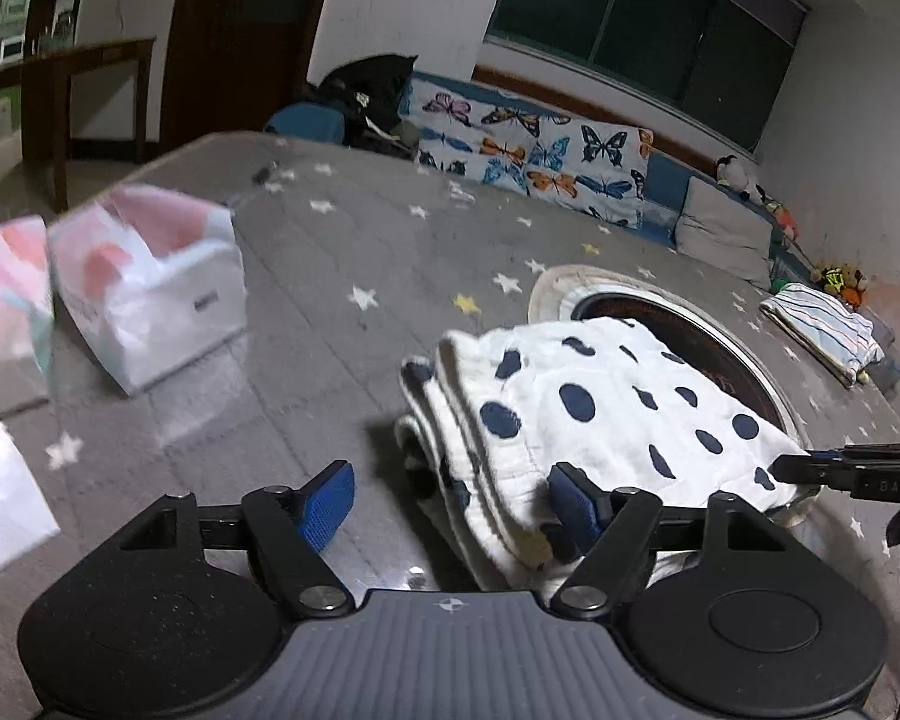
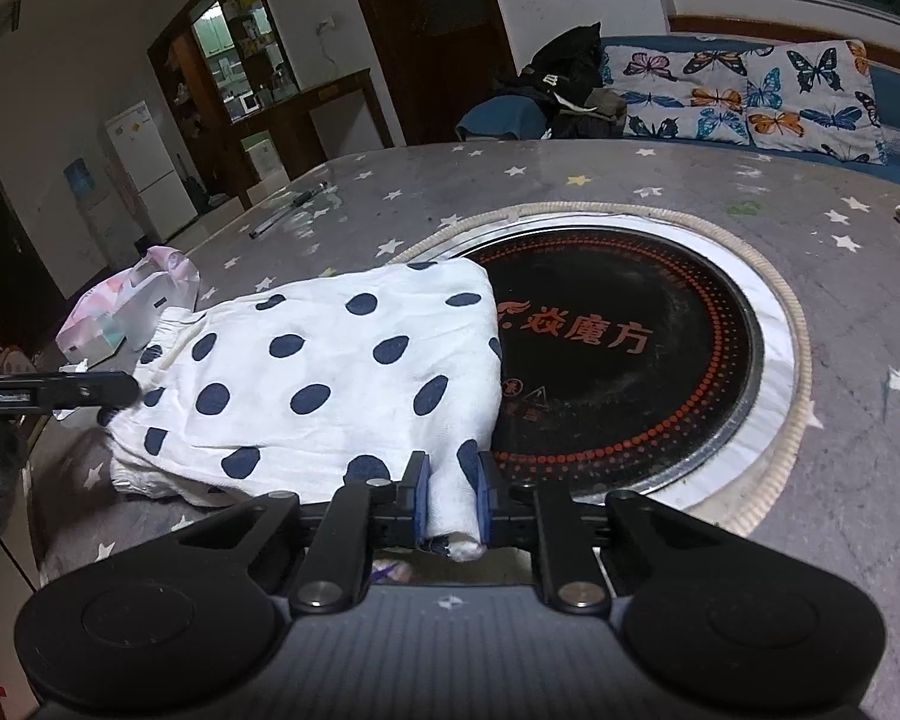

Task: Fold clothes

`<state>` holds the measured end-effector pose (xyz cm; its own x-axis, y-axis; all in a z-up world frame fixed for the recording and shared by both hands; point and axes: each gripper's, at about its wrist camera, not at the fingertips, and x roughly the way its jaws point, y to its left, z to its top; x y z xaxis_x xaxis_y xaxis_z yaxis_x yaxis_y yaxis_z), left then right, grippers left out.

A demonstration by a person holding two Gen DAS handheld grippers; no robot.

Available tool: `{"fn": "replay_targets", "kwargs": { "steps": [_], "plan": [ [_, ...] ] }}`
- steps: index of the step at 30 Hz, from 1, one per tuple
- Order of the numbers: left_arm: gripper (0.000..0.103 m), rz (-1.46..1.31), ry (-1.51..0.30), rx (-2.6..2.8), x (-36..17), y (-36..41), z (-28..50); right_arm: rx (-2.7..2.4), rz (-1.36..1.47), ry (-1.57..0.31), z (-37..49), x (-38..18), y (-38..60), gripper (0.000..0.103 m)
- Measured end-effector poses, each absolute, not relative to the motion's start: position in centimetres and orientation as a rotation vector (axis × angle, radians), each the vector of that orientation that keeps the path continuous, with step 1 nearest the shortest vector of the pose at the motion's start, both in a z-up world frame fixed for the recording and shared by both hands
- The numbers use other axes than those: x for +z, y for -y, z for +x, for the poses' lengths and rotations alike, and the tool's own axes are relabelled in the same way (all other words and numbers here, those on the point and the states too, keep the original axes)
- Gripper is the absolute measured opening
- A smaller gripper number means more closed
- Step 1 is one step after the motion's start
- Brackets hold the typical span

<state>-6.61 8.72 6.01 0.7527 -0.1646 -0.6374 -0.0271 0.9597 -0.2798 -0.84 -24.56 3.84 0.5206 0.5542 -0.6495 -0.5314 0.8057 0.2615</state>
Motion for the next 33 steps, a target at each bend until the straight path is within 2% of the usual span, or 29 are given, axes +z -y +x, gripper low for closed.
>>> {"fn": "replay_targets", "kwargs": {
  "steps": [7,14,20,25,27,28,30,33],
  "plan": [
    [0.040,-0.357,-0.762,-0.173,5.0,-8.1,-6.4,0.629,0.017,-0.777,-3.0,4.1,26.0,0.012],
    [0.038,-0.380,-0.798,-0.282,4.9,-6.2,-6.9,0.569,0.006,-0.771,-5.7,4.5,28.6,0.011],
    [0.044,-0.338,-0.791,-0.291,5.3,-4.8,-7.1,0.539,-0.003,-0.791,-7.5,4.3,30.2,0.014],
    [0.057,-0.309,-0.770,-0.262,6.2,-4.7,-7.5,0.545,-0.063,-0.740,-8.0,5.5,29.4,0.021],
    [0.065,-0.306,-0.763,-0.249,6.4,-4.7,-7.5,0.549,-0.108,-0.704,-8.1,6.4,28.8,0.027],
    [0.066,-0.304,-0.759,-0.242,6.5,-4.7,-7.6,0.557,-0.126,-0.690,-8.2,6.8,28.5,0.027],
    [0.067,-0.306,-0.766,-0.233,6.4,-4.7,-7.5,0.581,-0.157,-0.667,-8.4,7.5,27.7,0.036],
    [0.069,-0.306,-0.780,-0.217,6.1,-4.6,-7.4,0.647,-0.213,-0.646,-8.6,8.2,25.8,0.038]
  ]
}}
